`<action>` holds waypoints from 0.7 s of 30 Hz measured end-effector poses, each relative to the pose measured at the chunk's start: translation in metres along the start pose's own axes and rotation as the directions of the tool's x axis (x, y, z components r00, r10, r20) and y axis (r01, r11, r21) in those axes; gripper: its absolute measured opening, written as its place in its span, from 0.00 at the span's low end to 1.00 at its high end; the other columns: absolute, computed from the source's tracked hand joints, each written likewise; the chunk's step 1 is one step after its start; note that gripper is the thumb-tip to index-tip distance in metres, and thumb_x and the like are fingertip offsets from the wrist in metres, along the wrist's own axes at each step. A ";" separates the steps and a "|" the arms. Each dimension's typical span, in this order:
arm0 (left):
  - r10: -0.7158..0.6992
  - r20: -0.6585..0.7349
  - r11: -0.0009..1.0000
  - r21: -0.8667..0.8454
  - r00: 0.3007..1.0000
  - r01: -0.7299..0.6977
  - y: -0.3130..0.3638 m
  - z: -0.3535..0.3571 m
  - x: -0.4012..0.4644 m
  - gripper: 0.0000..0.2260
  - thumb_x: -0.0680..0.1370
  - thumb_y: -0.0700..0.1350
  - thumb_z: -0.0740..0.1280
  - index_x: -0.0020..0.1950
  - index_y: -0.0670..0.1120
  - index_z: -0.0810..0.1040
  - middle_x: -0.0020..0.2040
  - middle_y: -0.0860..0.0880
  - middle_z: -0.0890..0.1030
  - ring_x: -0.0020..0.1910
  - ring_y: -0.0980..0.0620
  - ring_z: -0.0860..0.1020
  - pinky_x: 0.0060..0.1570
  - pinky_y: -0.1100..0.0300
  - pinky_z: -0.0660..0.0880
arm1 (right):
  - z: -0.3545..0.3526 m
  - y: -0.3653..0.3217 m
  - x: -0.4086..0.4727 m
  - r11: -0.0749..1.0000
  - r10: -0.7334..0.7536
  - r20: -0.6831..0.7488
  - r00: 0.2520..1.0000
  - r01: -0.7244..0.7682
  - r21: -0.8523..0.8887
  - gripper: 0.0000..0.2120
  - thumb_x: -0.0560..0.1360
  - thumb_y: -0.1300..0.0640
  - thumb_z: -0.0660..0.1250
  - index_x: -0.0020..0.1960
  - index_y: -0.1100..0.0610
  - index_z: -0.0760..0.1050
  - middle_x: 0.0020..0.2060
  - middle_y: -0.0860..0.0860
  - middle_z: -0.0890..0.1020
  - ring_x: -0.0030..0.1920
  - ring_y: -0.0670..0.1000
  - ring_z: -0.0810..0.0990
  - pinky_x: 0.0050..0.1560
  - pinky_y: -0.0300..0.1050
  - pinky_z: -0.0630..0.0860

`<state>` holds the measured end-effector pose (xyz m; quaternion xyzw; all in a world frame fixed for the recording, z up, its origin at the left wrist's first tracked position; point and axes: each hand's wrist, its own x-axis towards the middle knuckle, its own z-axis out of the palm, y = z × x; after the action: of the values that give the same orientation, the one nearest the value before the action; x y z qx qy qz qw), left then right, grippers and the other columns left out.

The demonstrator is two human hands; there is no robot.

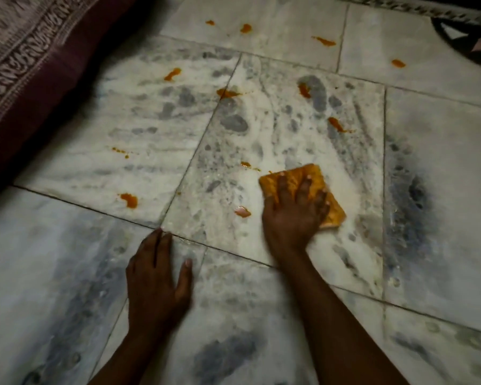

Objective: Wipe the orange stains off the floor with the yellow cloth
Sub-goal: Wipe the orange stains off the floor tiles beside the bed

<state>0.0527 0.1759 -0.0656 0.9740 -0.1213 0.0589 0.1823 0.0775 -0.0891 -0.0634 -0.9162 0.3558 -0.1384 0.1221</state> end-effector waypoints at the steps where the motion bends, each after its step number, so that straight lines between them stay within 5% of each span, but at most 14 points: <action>1: -0.016 -0.005 1.000 0.006 1.000 0.016 -0.004 0.000 0.000 0.31 0.79 0.58 0.62 0.78 0.41 0.71 0.78 0.41 0.71 0.77 0.39 0.70 0.72 0.43 0.67 | 0.012 -0.022 -0.001 0.995 -0.093 -0.003 0.996 0.093 0.034 0.27 0.81 0.38 0.58 0.76 0.45 0.74 0.79 0.61 0.69 0.78 0.74 0.63 0.79 0.71 0.56; 4: -0.020 0.047 1.000 0.002 0.999 0.019 -0.002 -0.004 -0.002 0.32 0.79 0.59 0.61 0.78 0.42 0.71 0.79 0.42 0.70 0.78 0.41 0.69 0.73 0.44 0.67 | 0.006 -0.021 -0.055 0.885 -0.464 0.017 0.886 0.462 0.060 0.24 0.82 0.41 0.62 0.77 0.43 0.73 0.81 0.57 0.67 0.81 0.68 0.61 0.80 0.68 0.57; 7: -0.048 0.068 0.999 -0.016 0.996 0.050 -0.001 -0.006 -0.001 0.31 0.80 0.59 0.60 0.78 0.43 0.71 0.79 0.43 0.70 0.78 0.41 0.69 0.73 0.45 0.67 | -0.023 0.035 -0.077 0.791 -0.612 0.092 0.786 0.607 0.079 0.26 0.82 0.38 0.62 0.79 0.38 0.67 0.83 0.53 0.63 0.84 0.61 0.58 0.79 0.67 0.60; 8: -0.047 0.068 0.998 -0.037 0.997 0.049 0.001 -0.005 -0.002 0.31 0.80 0.58 0.60 0.78 0.42 0.72 0.79 0.42 0.70 0.78 0.41 0.69 0.73 0.46 0.67 | -0.025 0.048 -0.063 0.825 -0.565 0.082 0.821 0.565 0.031 0.26 0.82 0.38 0.62 0.79 0.38 0.67 0.83 0.54 0.64 0.83 0.62 0.59 0.79 0.67 0.61; 10: -0.019 0.040 0.999 -0.045 0.999 0.020 -0.001 -0.003 -0.003 0.29 0.81 0.56 0.60 0.77 0.41 0.72 0.78 0.41 0.71 0.78 0.41 0.69 0.74 0.46 0.66 | -0.012 0.039 -0.028 0.967 -0.253 0.012 0.967 0.253 -0.035 0.26 0.82 0.36 0.59 0.79 0.38 0.67 0.81 0.57 0.66 0.82 0.65 0.61 0.79 0.67 0.58; 12: -0.011 0.016 0.999 -0.049 1.000 0.012 -0.003 -0.002 -0.002 0.28 0.81 0.54 0.61 0.77 0.40 0.73 0.77 0.41 0.73 0.78 0.42 0.69 0.75 0.47 0.66 | 0.015 -0.007 0.003 0.999 0.023 -0.055 0.998 -0.025 -0.027 0.27 0.81 0.34 0.57 0.79 0.37 0.67 0.82 0.58 0.64 0.82 0.69 0.59 0.80 0.69 0.54; 13: -0.016 0.014 0.998 -0.055 1.000 0.016 -0.004 -0.002 -0.001 0.27 0.81 0.53 0.62 0.77 0.41 0.73 0.77 0.42 0.73 0.78 0.42 0.69 0.75 0.47 0.66 | 0.024 -0.032 0.007 0.999 0.030 -0.035 0.999 -0.031 -0.025 0.27 0.81 0.34 0.57 0.79 0.37 0.66 0.83 0.58 0.62 0.82 0.70 0.57 0.80 0.70 0.52; 15: -0.033 0.020 0.998 -0.059 0.999 0.034 -0.004 0.000 -0.001 0.27 0.80 0.53 0.63 0.77 0.41 0.73 0.78 0.42 0.72 0.78 0.43 0.69 0.76 0.48 0.65 | 0.031 -0.060 -0.008 0.982 -0.190 0.014 0.982 0.190 -0.009 0.28 0.82 0.36 0.56 0.81 0.37 0.63 0.84 0.57 0.58 0.83 0.69 0.54 0.81 0.70 0.50; 18: -0.038 0.037 0.995 -0.090 0.999 0.041 -0.002 -0.008 -0.001 0.28 0.81 0.54 0.60 0.78 0.41 0.71 0.79 0.42 0.71 0.79 0.44 0.68 0.76 0.48 0.65 | -0.004 -0.036 -0.067 0.832 -0.553 0.113 0.826 0.554 0.018 0.27 0.84 0.36 0.58 0.82 0.36 0.60 0.85 0.53 0.56 0.85 0.64 0.51 0.81 0.70 0.52; 21: -0.047 0.058 0.995 -0.081 0.997 0.052 -0.002 -0.009 -0.001 0.28 0.81 0.53 0.60 0.78 0.40 0.71 0.79 0.41 0.71 0.79 0.43 0.69 0.76 0.49 0.65 | -0.031 0.031 -0.091 0.817 -0.567 0.171 0.806 0.576 -0.008 0.27 0.83 0.34 0.57 0.81 0.35 0.62 0.85 0.51 0.57 0.85 0.61 0.54 0.79 0.69 0.58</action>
<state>0.0513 0.1817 -0.0579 0.9695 -0.1046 0.0218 0.2204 -0.0165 -0.0526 -0.0593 -0.9920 0.0565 -0.0838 0.0756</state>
